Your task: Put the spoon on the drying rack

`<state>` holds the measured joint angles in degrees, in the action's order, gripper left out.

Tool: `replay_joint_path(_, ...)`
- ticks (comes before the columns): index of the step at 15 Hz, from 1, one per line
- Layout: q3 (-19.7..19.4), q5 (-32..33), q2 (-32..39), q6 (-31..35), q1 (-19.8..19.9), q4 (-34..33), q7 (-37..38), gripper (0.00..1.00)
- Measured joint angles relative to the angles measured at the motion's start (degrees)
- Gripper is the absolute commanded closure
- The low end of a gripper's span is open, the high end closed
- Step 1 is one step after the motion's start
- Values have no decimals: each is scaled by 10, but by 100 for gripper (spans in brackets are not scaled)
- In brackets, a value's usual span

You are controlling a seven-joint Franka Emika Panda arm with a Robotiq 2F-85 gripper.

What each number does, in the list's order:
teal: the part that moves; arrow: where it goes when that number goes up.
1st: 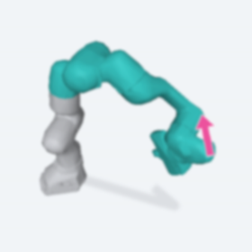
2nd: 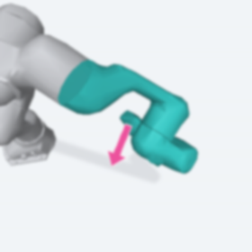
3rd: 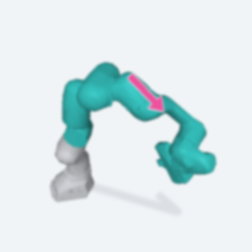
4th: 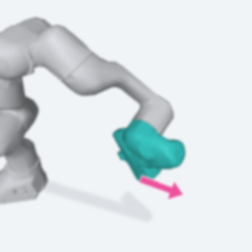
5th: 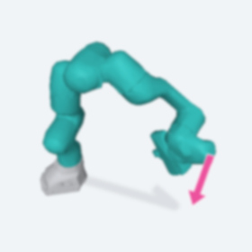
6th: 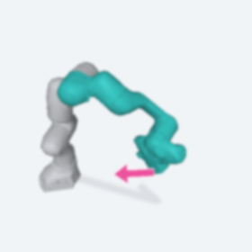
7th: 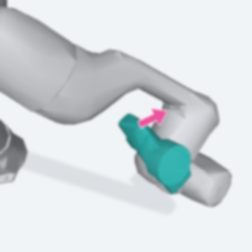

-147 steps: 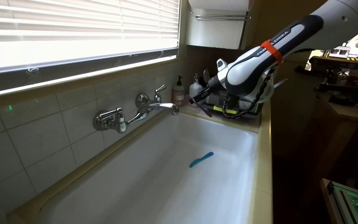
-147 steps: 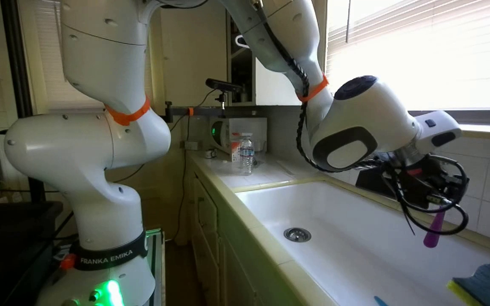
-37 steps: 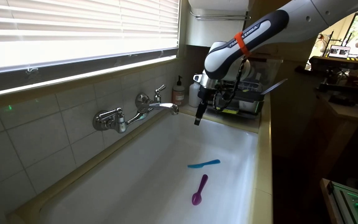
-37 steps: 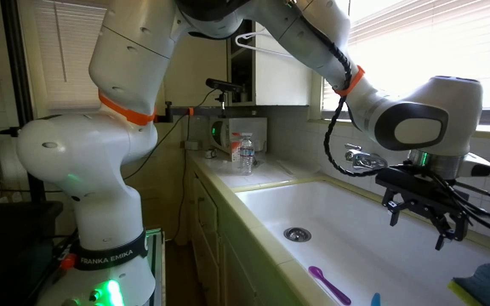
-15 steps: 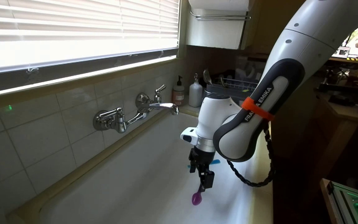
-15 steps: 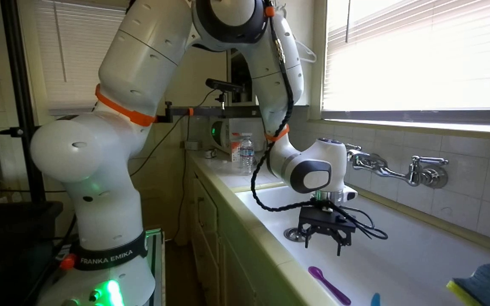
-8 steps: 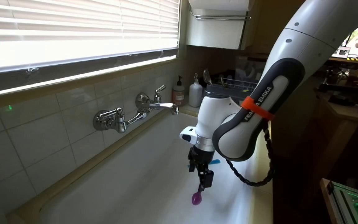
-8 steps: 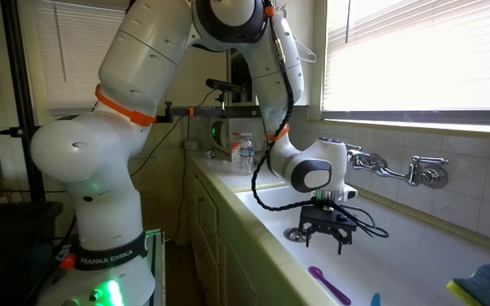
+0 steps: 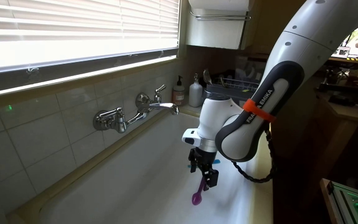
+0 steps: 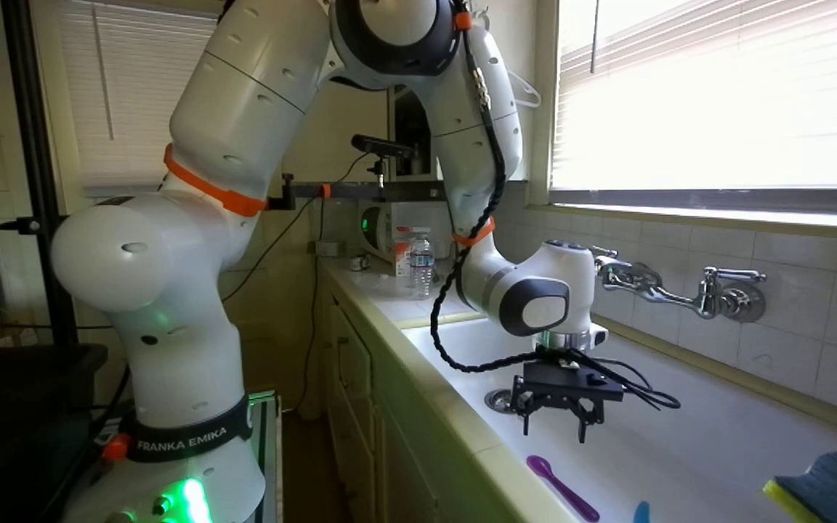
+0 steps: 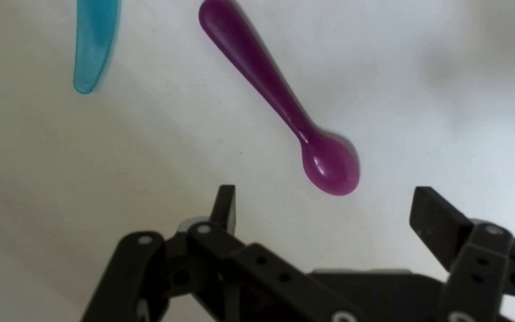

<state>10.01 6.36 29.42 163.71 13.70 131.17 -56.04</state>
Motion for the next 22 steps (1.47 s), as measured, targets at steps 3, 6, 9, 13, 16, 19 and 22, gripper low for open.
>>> replay_joint_path(3, -2, 2, 5, -3, 8, 0, -43, 0)
replay_joint_path(6, -9, 8, 9, -11, 10, -1, -79, 0)
replay_joint_path(9, -20, 22, 15, -13, 9, -7, -102, 0)
replay_joint_path(13, -29, 31, 31, -13, 5, -23, -118, 0)
replay_joint_path(16, -26, 31, 44, -16, 5, -36, -134, 0)
replay_joint_path(19, -13, 31, 51, -25, 6, -42, -154, 0)
replay_joint_path(22, -2, 31, 54, -37, 4, -46, -163, 0)
